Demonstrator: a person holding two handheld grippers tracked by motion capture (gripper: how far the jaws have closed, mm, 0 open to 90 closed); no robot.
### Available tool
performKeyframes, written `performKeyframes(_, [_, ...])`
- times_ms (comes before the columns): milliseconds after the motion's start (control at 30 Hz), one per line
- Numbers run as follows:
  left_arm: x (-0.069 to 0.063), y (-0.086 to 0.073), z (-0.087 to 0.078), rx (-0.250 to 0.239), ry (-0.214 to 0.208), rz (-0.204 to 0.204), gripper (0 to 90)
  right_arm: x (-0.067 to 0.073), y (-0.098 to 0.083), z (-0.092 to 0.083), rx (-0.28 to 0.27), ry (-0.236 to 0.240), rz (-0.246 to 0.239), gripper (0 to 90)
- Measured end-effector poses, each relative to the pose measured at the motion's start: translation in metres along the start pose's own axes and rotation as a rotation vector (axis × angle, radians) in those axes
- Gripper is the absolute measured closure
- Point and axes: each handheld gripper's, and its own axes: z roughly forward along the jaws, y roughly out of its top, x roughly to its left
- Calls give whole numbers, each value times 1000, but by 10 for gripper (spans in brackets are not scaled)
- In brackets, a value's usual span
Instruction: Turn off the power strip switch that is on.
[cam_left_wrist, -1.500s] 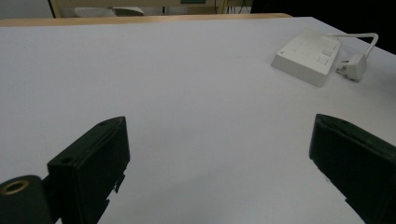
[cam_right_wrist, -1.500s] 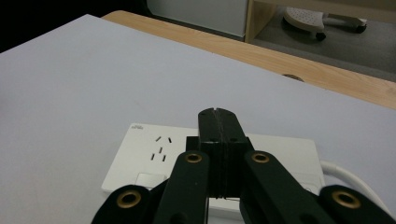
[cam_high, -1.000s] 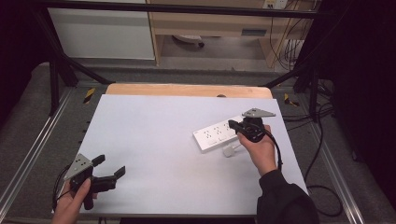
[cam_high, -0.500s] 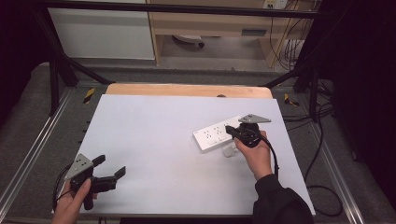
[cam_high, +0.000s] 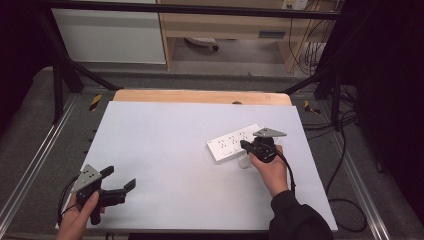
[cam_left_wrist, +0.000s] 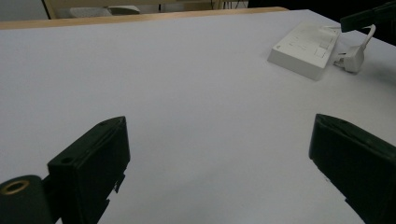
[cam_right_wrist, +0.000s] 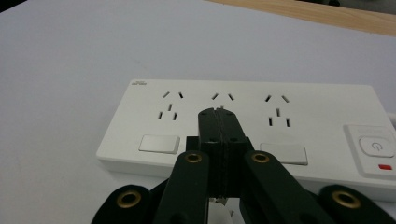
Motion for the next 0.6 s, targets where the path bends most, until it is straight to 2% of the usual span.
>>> performKeyframes(233, [-1,1,-1,-9,-13,4,51,4,-2,13,29,-11,-21,900])
performKeyframes(600, [-1,0,1,3,-15,1,51,6,-4,23,30,-36,-26,900])
